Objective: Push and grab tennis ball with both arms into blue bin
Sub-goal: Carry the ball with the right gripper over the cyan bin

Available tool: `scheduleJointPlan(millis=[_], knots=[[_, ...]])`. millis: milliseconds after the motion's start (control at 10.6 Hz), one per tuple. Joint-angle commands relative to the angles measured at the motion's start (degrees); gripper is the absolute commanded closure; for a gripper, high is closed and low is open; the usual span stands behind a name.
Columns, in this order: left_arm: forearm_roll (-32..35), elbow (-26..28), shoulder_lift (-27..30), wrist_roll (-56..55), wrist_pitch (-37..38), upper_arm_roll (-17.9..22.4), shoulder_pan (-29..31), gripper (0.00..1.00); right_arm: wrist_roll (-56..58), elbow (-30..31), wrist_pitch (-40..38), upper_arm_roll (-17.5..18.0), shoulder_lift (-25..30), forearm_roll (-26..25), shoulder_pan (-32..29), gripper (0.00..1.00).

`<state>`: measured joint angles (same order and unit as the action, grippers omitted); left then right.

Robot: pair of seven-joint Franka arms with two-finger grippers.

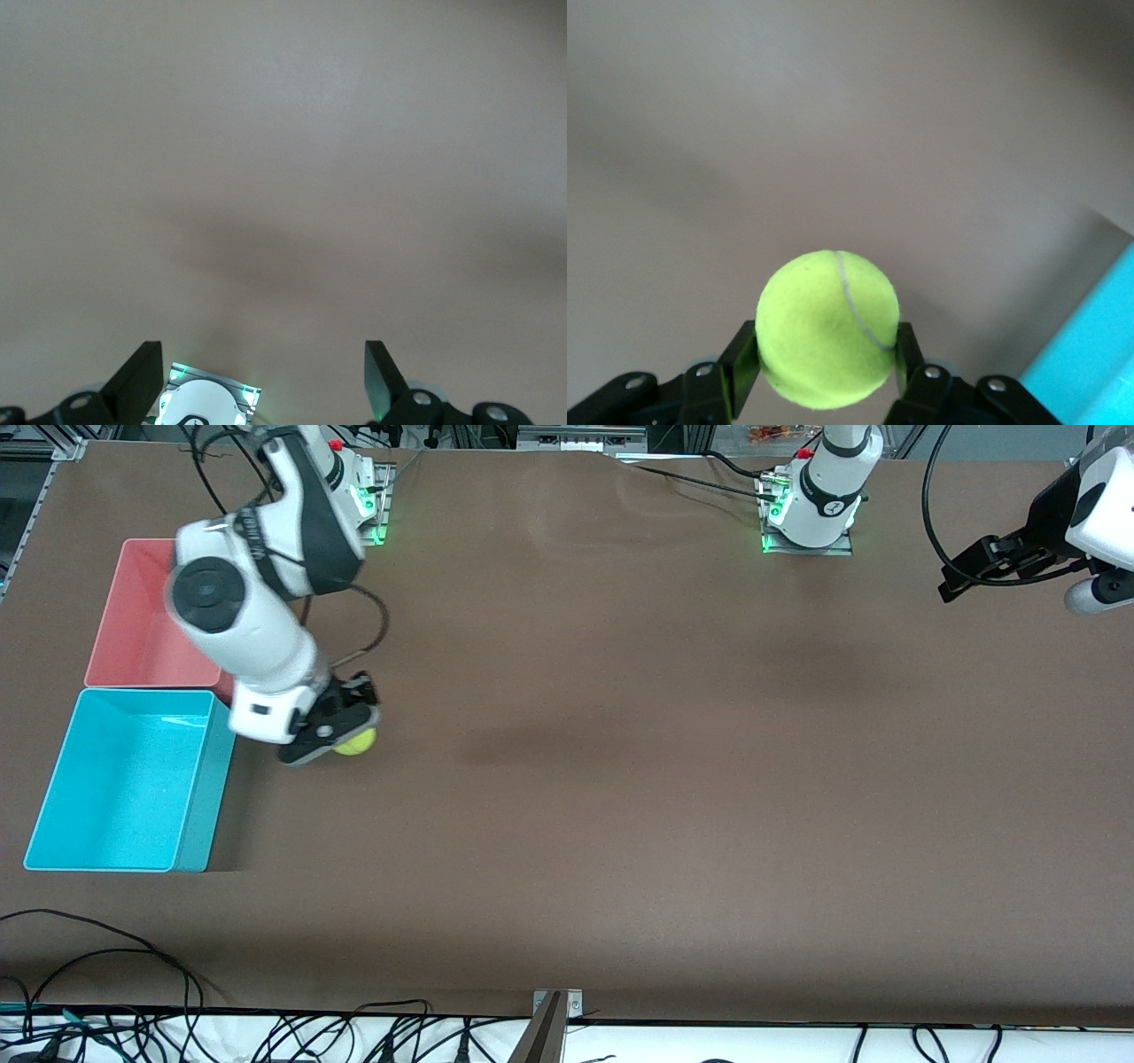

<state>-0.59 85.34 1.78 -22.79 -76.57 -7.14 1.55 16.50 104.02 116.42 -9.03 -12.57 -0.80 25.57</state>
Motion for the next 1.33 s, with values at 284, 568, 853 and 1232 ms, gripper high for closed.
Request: scheduleJointPlan(millis=[284, 568, 853, 1232], knots=[[-1.16, -2.28, -1.07, -0.15, 0.11, -0.07, 0.74, 0.0, 28.63, 12.25, 2.56, -22.14, 9.32, 0.37, 0.27, 0.47], [-3.88, -2.2, -1.25, 8.5, -1.03, 0.28, 3.71, 0.0, 44.37, 18.22, 15.39, -31.56, 8.09, 0.54, 0.01, 0.47], [-5.64, -1.41, -1.34, 18.44, -3.14, 4.22, 4.43, 0.0, 49.06, 18.68, 20.69, -32.81, 3.97, 1.93, -3.59, 0.47], [-5.38, -1.32, -1.51, 19.1, -3.41, 6.61, 2.59, 0.0, 62.3, 18.24, 23.14, -32.81, -4.28, 19.12, -4.38, 0.47]])
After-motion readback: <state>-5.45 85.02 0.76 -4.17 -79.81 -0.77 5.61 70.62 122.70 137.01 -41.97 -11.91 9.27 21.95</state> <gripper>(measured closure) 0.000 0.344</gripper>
